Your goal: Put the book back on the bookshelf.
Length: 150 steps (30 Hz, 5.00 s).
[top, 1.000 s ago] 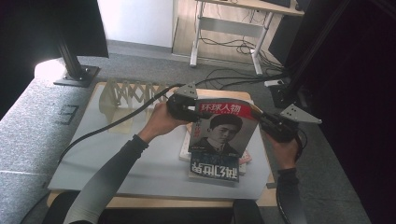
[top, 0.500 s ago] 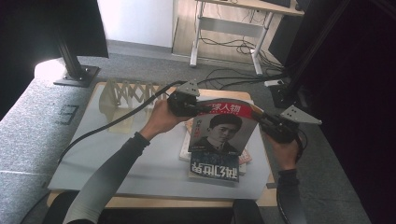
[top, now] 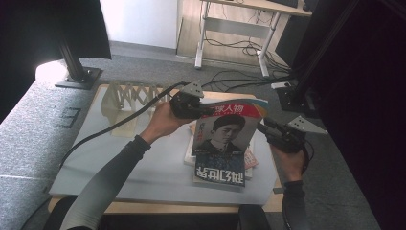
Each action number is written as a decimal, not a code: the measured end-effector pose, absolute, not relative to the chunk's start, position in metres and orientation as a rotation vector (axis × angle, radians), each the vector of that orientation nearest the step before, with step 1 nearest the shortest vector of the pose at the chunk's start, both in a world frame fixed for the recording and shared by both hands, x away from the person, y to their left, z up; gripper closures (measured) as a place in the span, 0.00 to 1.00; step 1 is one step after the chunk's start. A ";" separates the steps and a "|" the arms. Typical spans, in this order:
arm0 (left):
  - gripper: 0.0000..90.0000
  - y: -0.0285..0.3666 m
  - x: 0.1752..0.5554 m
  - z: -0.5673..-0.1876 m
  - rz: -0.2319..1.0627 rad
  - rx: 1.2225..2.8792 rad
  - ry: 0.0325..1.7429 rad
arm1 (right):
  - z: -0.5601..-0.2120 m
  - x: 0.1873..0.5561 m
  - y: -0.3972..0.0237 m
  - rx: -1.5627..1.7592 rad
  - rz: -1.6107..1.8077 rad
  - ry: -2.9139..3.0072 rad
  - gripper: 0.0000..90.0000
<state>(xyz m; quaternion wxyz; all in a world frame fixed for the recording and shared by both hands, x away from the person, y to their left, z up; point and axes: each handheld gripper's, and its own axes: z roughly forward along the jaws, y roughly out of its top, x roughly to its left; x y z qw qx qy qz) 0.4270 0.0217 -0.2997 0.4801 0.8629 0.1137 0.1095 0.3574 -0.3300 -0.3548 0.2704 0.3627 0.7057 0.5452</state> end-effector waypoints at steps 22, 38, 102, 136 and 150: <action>0.96 0.027 0.422 -0.299 0.322 2.109 0.303 | -0.424 0.374 -0.318 1.186 1.221 2.033 0.14; 0.96 0.033 0.422 -0.295 0.327 2.096 0.330 | -0.470 0.377 -0.299 1.220 1.203 2.141 0.02; 0.96 0.135 0.397 -0.257 0.407 2.056 0.550 | -0.530 0.370 -0.280 1.245 1.250 2.081 0.00; 0.96 0.248 0.380 -0.248 0.531 1.932 0.800 | -0.530 0.370 -0.280 1.246 1.255 2.080 0.00; 0.96 0.289 0.381 -0.245 0.592 1.895 0.921 | -0.530 0.370 -0.280 1.246 1.256 2.079 0.00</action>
